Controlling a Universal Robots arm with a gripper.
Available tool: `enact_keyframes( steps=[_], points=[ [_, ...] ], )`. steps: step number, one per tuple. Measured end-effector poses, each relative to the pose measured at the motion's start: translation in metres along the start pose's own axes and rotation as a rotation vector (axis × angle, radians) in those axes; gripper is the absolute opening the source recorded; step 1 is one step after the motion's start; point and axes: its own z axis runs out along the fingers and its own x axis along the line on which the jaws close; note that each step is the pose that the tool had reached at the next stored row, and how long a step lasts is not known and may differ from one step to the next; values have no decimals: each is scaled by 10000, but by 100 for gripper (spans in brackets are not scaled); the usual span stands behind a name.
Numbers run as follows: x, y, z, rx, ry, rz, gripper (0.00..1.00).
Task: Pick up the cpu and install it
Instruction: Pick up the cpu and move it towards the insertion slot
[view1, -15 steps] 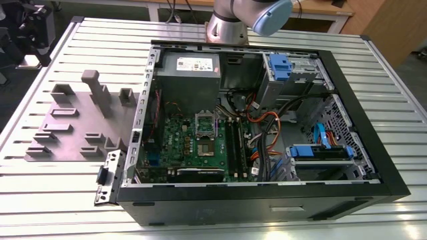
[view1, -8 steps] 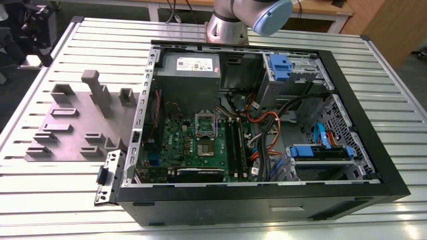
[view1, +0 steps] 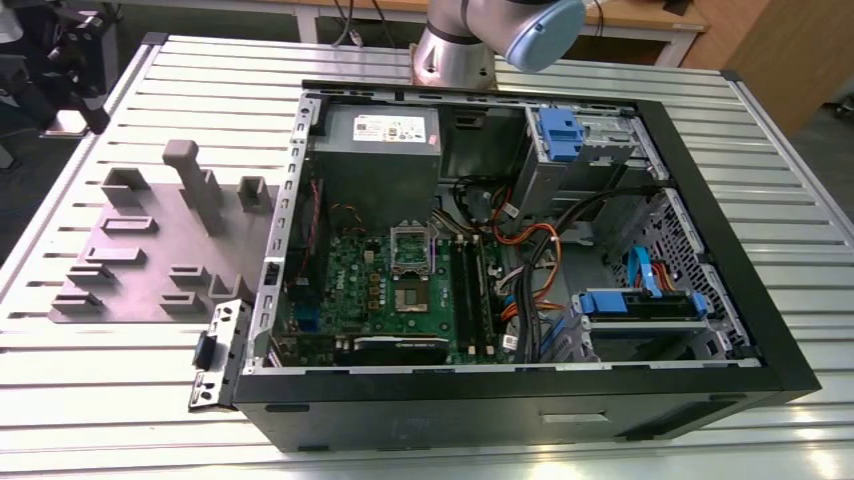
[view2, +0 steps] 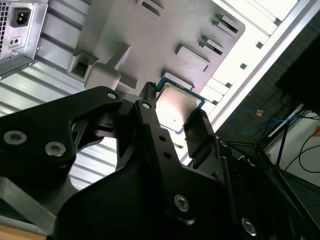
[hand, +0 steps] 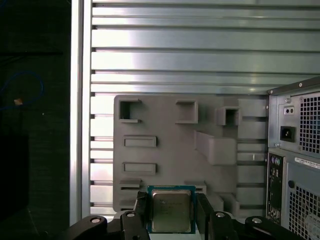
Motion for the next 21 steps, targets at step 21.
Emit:
enact_keyframes(
  steps=[21],
  points=[
    [-19,0,-61,0,0,0,47]
  ],
)
